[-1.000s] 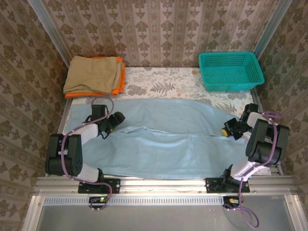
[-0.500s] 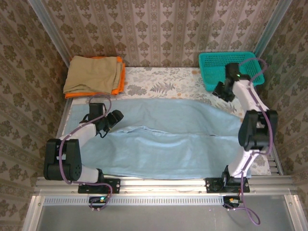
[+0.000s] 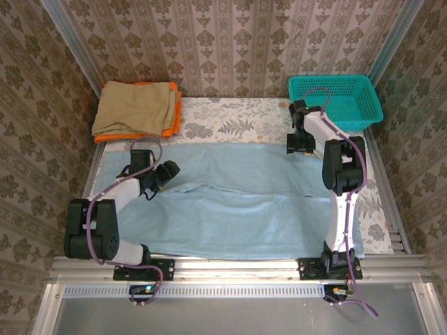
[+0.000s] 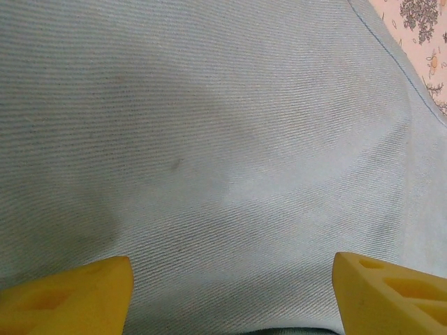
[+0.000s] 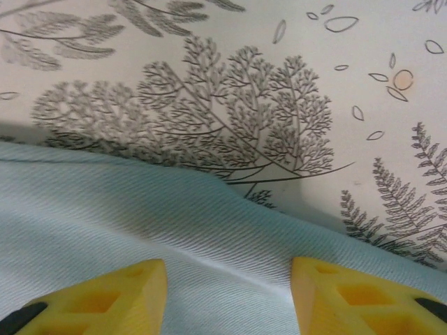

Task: Fold and stack the trousers

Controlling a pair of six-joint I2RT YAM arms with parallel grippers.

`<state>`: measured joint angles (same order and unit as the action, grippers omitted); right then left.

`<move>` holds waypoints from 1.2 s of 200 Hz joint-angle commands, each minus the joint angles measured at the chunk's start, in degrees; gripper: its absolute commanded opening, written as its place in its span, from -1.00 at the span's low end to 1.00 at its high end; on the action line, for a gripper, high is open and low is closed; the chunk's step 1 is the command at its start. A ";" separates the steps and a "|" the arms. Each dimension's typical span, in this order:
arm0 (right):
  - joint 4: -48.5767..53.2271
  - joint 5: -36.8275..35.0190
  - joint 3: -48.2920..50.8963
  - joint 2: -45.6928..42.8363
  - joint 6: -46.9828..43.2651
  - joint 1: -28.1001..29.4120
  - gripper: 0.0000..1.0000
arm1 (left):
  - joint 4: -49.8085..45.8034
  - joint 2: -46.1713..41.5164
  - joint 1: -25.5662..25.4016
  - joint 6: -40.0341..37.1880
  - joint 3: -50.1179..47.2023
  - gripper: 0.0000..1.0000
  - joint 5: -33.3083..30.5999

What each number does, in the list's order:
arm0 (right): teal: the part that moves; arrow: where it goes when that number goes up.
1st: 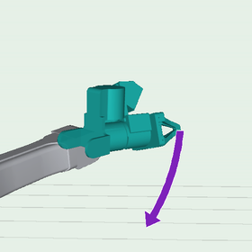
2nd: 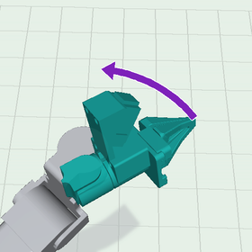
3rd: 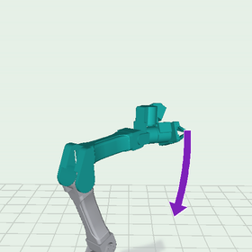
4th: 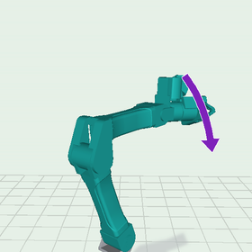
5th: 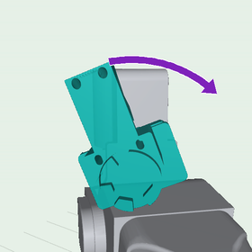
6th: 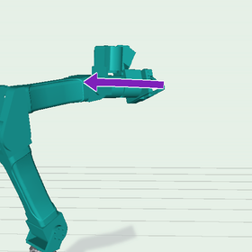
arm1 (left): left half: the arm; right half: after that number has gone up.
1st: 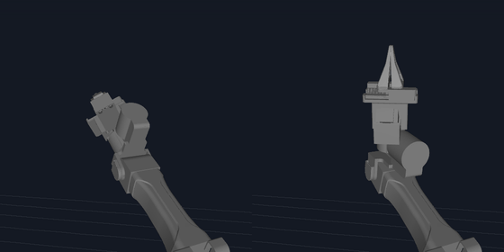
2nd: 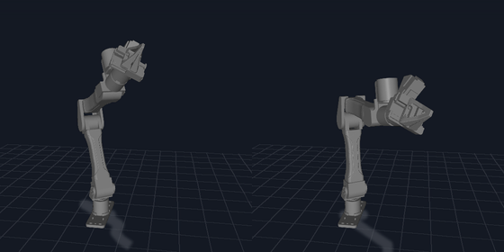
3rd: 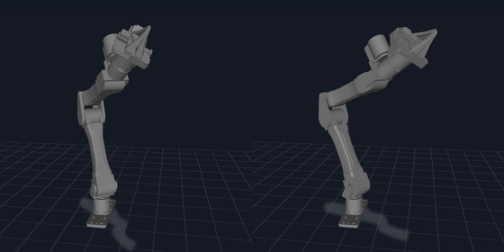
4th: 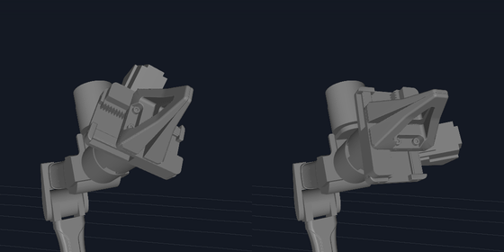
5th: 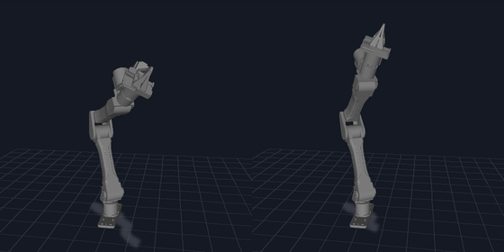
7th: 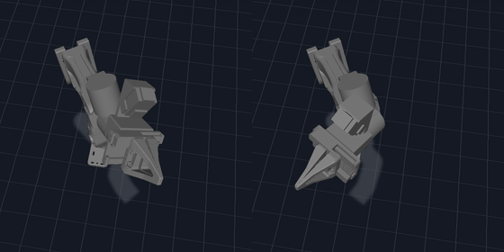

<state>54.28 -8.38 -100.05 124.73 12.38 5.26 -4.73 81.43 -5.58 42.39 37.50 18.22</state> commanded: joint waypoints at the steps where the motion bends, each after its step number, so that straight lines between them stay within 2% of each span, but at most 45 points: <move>1: 3.08 -4.09 -2.17 1.93 -2.15 -0.32 -0.25 | -1.46 -0.07 -0.30 -0.67 1.96 0.50 0.68; 30: 3.60 -4.72 -1.96 1.89 -2.20 -0.17 -1.00 | -1.76 -0.35 -0.36 -0.89 2.30 0.49 0.77; 74: -0.22 -6.92 5.60 -7.21 0.45 1.06 -1.00 | -2.21 -1.29 -0.35 -1.48 2.45 0.48 0.50; 79: -0.35 -7.28 5.85 -7.47 0.70 0.64 -0.78 | -2.21 -1.27 -0.32 -1.49 2.49 0.48 0.50; 85: -0.54 -7.36 5.89 -7.48 0.76 0.05 -0.34 | -2.12 -1.27 -0.37 -1.44 2.58 0.48 0.59; 88: -0.43 -7.65 5.73 -7.15 0.84 -0.24 -0.21 | -2.12 -1.27 -0.38 -1.46 2.54 0.48 0.66; 92: -0.14 -8.21 5.34 -6.70 0.72 -0.45 -0.13 | -2.10 -1.23 -0.34 -1.55 2.58 0.48 0.70; 124: 1.04 -9.39 2.29 -2.00 -2.47 -0.66 0.14 | -2.02 -1.27 -0.30 -1.62 2.58 0.48 1.22; 147: 4.67 -9.19 -1.81 3.88 -4.23 -1.36 0.13 | -1.90 -1.53 -0.18 -1.70 2.32 0.48 1.44; 161: 4.57 -8.24 -2.32 4.67 -4.92 -2.38 0.06 | -2.02 -1.69 -0.04 -1.86 2.14 0.48 1.46; 170: 4.36 -6.18 -2.06 4.20 -5.09 -3.28 -0.08 | -2.28 -1.88 0.02 -2.15 2.22 0.48 1.47; 197: 3.31 -3.36 -0.27 1.47 -4.38 -3.90 -0.99 | -2.45 -1.97 0.42 -2.25 2.38 0.48 1.47; 240: 0.11 -6.72 7.89 -9.09 1.73 0.38 -1.00 | -2.38 -2.20 0.44 -2.15 3.10 0.47 1.54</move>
<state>54.41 -12.21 -96.82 123.70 9.43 2.90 -6.07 80.60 -5.52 41.50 38.65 18.94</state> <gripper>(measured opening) 0.062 0.740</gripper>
